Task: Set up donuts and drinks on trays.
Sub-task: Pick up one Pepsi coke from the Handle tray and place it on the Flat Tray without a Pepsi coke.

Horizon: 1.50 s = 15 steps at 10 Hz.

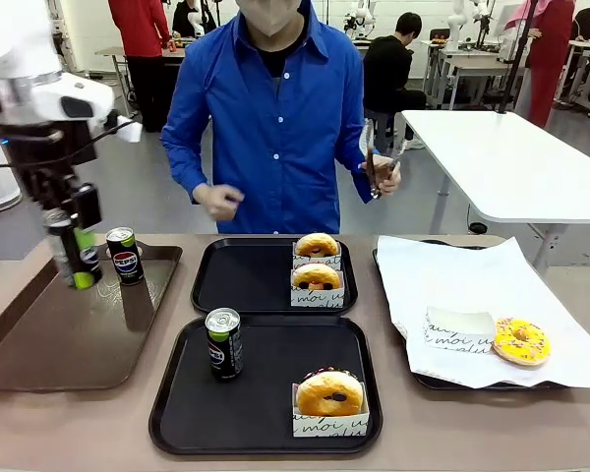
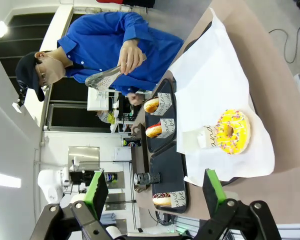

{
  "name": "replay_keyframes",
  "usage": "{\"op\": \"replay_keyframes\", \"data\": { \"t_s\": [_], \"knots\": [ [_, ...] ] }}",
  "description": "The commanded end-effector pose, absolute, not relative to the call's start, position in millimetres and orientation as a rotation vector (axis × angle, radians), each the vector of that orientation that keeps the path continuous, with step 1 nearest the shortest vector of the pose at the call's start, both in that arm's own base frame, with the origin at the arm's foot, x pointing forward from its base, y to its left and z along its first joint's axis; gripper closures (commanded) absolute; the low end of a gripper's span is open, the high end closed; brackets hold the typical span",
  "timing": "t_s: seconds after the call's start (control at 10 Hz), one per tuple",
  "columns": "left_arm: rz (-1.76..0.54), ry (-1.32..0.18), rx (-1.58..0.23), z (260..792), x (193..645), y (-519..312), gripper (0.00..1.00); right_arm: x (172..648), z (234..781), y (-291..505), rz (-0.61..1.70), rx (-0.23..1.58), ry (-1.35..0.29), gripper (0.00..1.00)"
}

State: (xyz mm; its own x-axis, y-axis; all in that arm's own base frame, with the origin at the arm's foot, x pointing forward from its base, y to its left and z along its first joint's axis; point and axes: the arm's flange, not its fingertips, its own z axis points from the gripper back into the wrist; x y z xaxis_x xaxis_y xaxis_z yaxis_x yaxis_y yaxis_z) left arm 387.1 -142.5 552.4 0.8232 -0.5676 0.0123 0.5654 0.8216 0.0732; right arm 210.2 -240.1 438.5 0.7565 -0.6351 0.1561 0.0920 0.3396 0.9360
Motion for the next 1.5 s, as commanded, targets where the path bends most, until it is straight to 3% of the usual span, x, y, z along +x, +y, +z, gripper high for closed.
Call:
{"op": "replay_keyframes", "data": {
  "t_s": [0.0,0.9,1.4],
  "knots": [
    [-0.568,-0.020,0.042,554,403,-159,0.42,213,438,-241,-0.491,1.158,-0.590,0.00],
    [-0.571,-0.002,0.035,542,409,-160,0.42,213,438,-241,-0.491,1.158,-0.590,0.00],
    [-0.637,-0.044,-0.013,542,458,-176,0.42,213,438,-241,-0.491,1.158,-0.590,0.00]
  ]
}}
